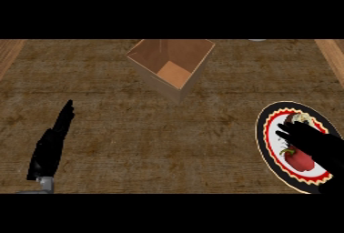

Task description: Pick the bell pepper from the plate and place it in the cardboard box

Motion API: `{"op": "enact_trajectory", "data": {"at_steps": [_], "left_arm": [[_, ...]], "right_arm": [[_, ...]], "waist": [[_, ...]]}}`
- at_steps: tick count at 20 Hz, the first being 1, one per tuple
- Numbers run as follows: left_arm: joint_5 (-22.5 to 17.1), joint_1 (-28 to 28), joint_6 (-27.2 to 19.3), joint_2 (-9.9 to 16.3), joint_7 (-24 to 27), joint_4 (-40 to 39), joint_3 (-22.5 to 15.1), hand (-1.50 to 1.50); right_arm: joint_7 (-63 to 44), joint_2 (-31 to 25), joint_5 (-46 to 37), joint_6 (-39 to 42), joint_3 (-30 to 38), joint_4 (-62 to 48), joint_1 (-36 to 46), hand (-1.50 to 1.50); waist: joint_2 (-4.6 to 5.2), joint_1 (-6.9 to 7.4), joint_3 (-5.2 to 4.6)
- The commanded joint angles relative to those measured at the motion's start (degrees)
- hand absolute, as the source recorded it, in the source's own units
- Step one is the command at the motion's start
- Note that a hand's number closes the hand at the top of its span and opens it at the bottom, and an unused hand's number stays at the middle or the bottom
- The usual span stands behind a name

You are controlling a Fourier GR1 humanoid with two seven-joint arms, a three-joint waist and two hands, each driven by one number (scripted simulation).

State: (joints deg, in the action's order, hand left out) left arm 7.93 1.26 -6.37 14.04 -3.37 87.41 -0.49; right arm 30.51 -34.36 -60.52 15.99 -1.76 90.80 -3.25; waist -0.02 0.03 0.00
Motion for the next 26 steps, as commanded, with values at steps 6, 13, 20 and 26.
{"op": "enact_trajectory", "data": {"at_steps": [6,13,20,26], "left_arm": [[0.0,0.2,2.4,-0.8,-1.2,2.2,2.7,0.00],[1.6,-2.6,3.0,-2.3,-1.1,-1.0,2.9,0.00],[1.0,-0.7,3.8,-1.3,-3.8,3.8,4.1,0.00],[2.9,-1.2,2.9,-3.7,-3.1,3.7,2.3,0.00]], "right_arm": [[4.7,2.3,-6.2,-5.2,1.8,-8.2,1.4,-1.50],[5.6,4.6,-7.8,-1.6,0.9,-10.3,2.8,1.50],[5.7,6.2,-8.4,-11.7,4.0,-4.8,3.8,1.50],[8.8,9.1,-7.1,-16.5,4.7,-4.0,2.9,1.50]], "waist": [[0.01,0.12,0.01],[0.03,0.02,0.00],[-0.06,0.02,0.01],[-0.03,-0.10,0.01]]}}
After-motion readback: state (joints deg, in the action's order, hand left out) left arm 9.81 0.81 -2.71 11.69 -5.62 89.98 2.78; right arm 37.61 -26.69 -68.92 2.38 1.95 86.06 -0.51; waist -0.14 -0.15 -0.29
